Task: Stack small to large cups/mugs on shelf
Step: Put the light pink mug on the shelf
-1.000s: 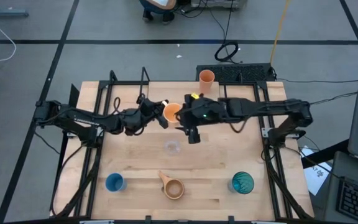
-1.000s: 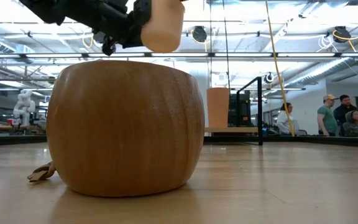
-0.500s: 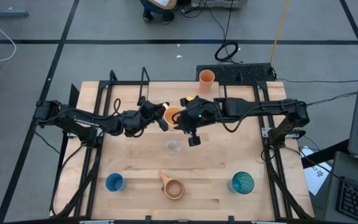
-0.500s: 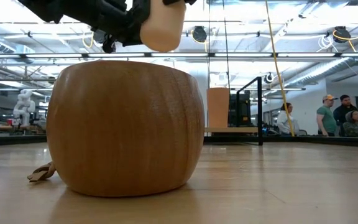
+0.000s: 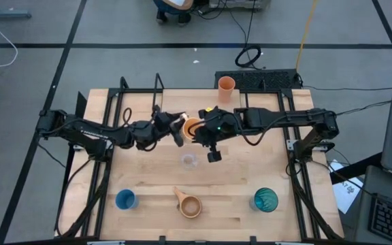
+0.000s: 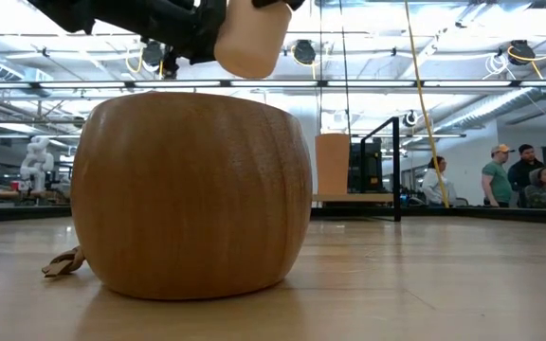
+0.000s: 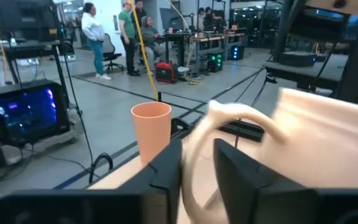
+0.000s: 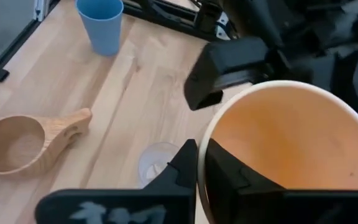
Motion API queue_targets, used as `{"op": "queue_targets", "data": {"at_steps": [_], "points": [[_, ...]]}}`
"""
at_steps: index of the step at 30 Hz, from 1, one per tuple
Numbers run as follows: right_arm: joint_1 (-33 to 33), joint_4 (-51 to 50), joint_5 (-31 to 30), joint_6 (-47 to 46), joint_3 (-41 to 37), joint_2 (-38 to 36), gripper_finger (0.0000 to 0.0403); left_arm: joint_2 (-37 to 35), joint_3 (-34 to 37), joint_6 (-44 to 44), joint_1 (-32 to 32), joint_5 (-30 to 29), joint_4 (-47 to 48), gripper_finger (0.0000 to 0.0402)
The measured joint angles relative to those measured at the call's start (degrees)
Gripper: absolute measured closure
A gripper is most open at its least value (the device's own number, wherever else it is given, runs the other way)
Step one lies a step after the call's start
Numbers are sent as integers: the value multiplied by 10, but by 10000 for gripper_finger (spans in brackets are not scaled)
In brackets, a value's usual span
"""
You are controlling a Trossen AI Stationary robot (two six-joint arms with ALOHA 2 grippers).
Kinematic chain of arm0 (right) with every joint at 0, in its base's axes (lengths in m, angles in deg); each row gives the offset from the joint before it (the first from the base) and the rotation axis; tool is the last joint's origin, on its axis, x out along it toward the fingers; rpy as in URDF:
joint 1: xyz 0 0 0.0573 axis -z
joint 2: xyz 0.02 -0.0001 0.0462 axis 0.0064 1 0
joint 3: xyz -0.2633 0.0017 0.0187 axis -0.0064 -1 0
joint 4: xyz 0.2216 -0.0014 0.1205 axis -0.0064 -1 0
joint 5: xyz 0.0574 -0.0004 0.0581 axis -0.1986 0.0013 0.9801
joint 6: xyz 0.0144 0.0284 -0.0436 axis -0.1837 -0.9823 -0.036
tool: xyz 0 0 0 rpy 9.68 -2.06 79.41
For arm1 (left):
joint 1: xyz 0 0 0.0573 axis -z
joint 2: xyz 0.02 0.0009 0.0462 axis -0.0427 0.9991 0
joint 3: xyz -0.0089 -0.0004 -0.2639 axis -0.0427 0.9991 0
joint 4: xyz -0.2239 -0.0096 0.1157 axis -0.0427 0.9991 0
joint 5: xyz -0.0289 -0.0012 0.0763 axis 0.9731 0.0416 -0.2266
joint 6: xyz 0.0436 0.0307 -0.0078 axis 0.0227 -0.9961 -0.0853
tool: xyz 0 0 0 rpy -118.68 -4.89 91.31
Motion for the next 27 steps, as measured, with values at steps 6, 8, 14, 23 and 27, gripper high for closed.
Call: {"op": "queue_targets", "data": {"at_steps": [6,8,14,23,27], "points": [[1,-12,-3,-27,0,-2,400,0,0,-59,16,-29,1,210],[1,-16,-4,-34,0,-3,400,-2,0,-91,27,-53,0,186],[9,-16,-18,-66,0,-15,401,-28,0,-159,65,-122,7,155],[62,7,-12,-123,0,-16,402,-92,0,-139,107,-132,84,175],[97,25,-13,-143,0,-16,402,-111,0,-85,113,-133,156,191]]}}
